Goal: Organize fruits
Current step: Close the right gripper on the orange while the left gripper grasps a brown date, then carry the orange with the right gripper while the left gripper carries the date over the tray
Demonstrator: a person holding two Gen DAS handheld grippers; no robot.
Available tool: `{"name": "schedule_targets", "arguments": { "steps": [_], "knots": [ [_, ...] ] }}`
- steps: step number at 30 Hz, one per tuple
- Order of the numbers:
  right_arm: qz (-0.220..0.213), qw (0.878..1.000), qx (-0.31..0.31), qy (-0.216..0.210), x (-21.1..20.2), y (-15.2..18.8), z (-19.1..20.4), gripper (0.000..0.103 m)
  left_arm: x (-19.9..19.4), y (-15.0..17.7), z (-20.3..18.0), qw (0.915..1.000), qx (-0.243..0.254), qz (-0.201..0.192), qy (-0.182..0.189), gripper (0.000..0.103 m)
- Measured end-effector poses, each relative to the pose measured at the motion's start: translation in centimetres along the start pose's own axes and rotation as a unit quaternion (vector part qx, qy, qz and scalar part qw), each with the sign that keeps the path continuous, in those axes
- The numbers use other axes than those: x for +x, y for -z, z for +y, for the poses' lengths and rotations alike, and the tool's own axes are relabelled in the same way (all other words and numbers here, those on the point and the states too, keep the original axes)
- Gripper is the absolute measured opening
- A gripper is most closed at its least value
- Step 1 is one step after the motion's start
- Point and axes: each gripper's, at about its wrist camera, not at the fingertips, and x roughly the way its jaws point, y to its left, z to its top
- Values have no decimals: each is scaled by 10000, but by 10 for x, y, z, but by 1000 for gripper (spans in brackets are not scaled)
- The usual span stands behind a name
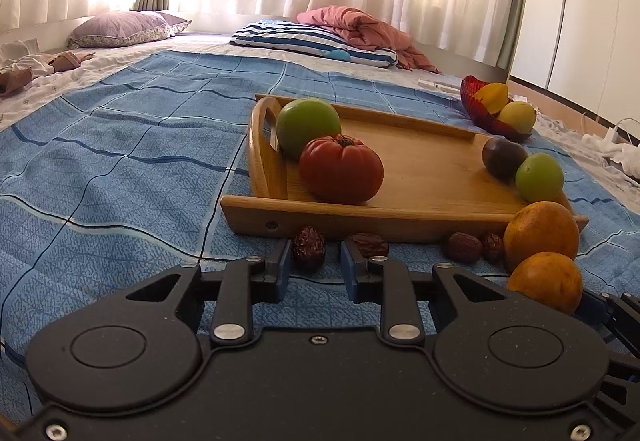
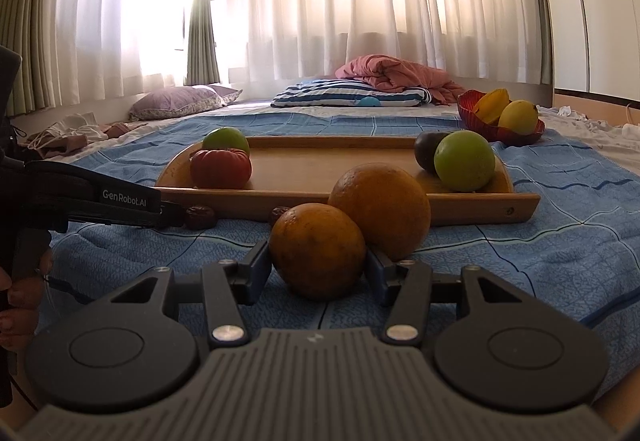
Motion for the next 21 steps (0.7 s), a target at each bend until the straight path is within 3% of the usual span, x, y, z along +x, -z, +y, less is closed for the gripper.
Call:
{"name": "schedule_targets", "arguments": {
  "steps": [1, 11, 21],
  "knots": [
    [1, 10000, -2, 0, 0, 0, 0, 56, -1, 0, -1, 10000, 31, -29, -19, 17],
    [-25, 10000, 8, -44, -4, -3, 1, 53, -23, -5, -32, 9940, 890, -601, -208, 17],
    [-314, 9994, -36, -132, -18, -15, 0, 53, -34, -14, -42, 9926, 929, -785, -64, 17]
  ]
}}
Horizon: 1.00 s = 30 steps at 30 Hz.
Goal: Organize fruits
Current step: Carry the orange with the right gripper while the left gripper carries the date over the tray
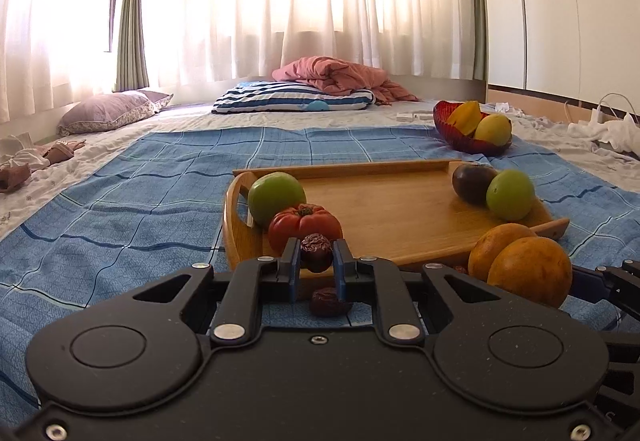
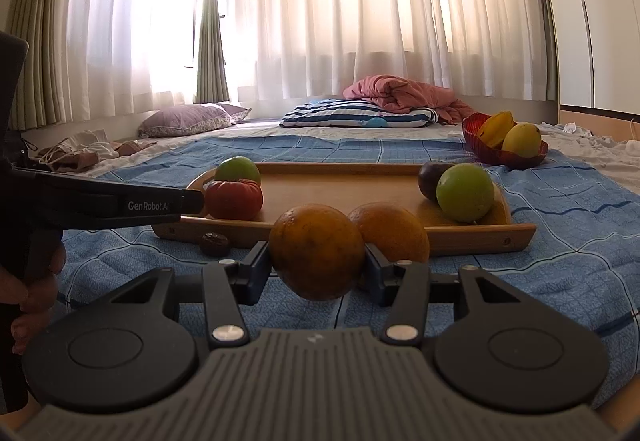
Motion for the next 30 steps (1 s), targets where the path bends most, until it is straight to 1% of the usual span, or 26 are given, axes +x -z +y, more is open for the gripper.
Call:
{"name": "schedule_targets", "arguments": {
  "steps": [10, 16, 22, 30],
  "knots": [
    [-338, 9994, 60, 84, -3, -23, -10, 53, 1, -22, -1, 9998, -15, -194, 53, 17],
    [-420, 9987, 220, 196, 4, -38, -25, 53, 7, -42, 3, 9996, 23, -285, 54, 16],
    [-442, 9977, 350, 371, 15, -53, -44, 53, 19, -62, 15, 9995, -109, -288, 83, 16],
    [-535, 9962, 500, 480, 31, -80, -67, 53, 40, -87, 34, 9995, -150, -271, 89, 16]
  ]
}}
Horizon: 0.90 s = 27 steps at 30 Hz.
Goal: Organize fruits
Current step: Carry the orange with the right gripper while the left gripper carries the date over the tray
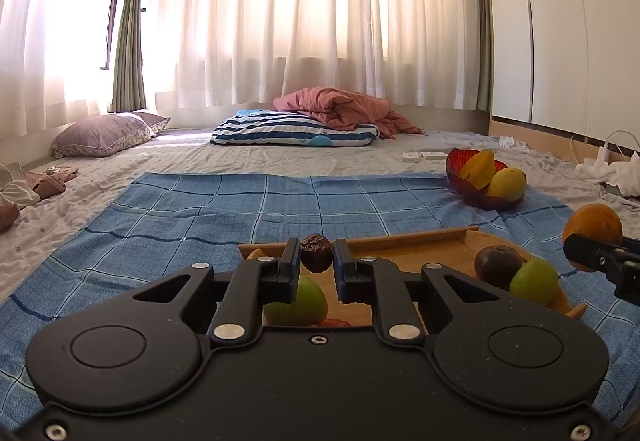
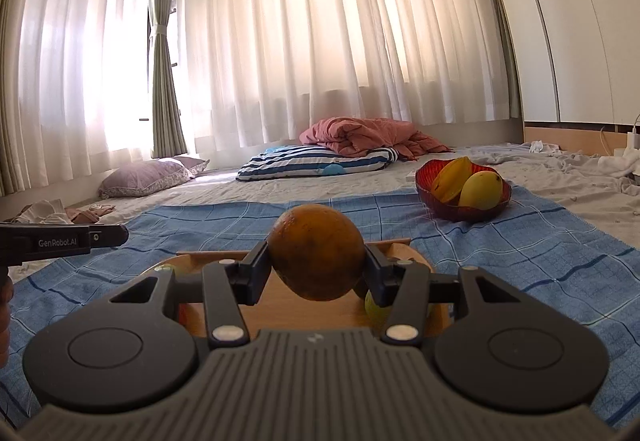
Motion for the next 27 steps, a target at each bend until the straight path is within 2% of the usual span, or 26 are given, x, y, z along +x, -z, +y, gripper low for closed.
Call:
{"name": "schedule_targets", "arguments": {
  "steps": [5, 11, 27],
  "knots": [
    [-23, 9999, 117, 59, 16, -17, -11, 53, 15, -13, 9, 9999, -74, 82, 68, 16],
    [35, 9999, 131, 79, 39, -37, -23, 53, 42, -25, 24, 9984, -364, 358, 255, 16],
    [727, 9971, 204, 131, 107, -60, -48, 53, 109, -33, 41, 9938, -563, 945, 180, 16]
  ]
}}
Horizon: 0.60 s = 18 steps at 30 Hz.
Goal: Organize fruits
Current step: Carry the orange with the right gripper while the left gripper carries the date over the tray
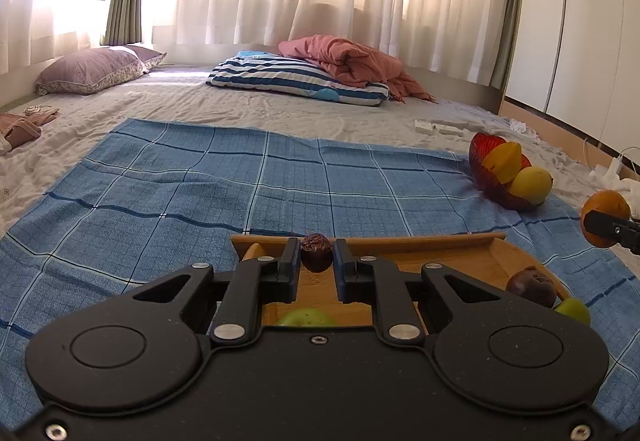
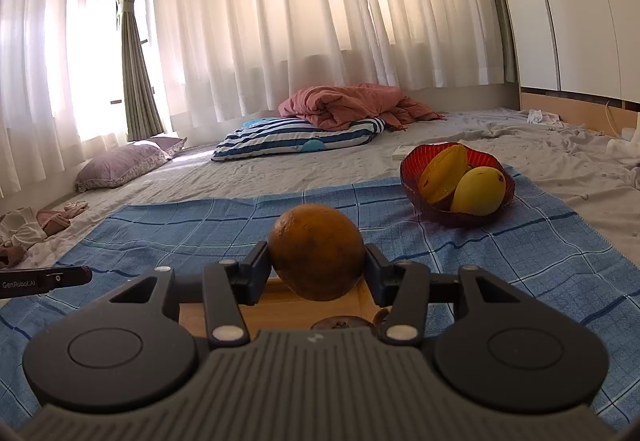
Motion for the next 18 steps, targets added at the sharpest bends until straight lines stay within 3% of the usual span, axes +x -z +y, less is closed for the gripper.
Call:
{"name": "schedule_targets", "arguments": {
  "steps": [8, 18],
  "knots": [
    [474, 9988, -46, -110, 30, -10, -4, 53, 41, -8, 9, 9977, -216, 650, 10, 16],
    [1115, 9929, 348, -220, 73, -17, -18, 53, 74, -4, 12, 9942, -230, 1033, -163, 16]
  ]
}}
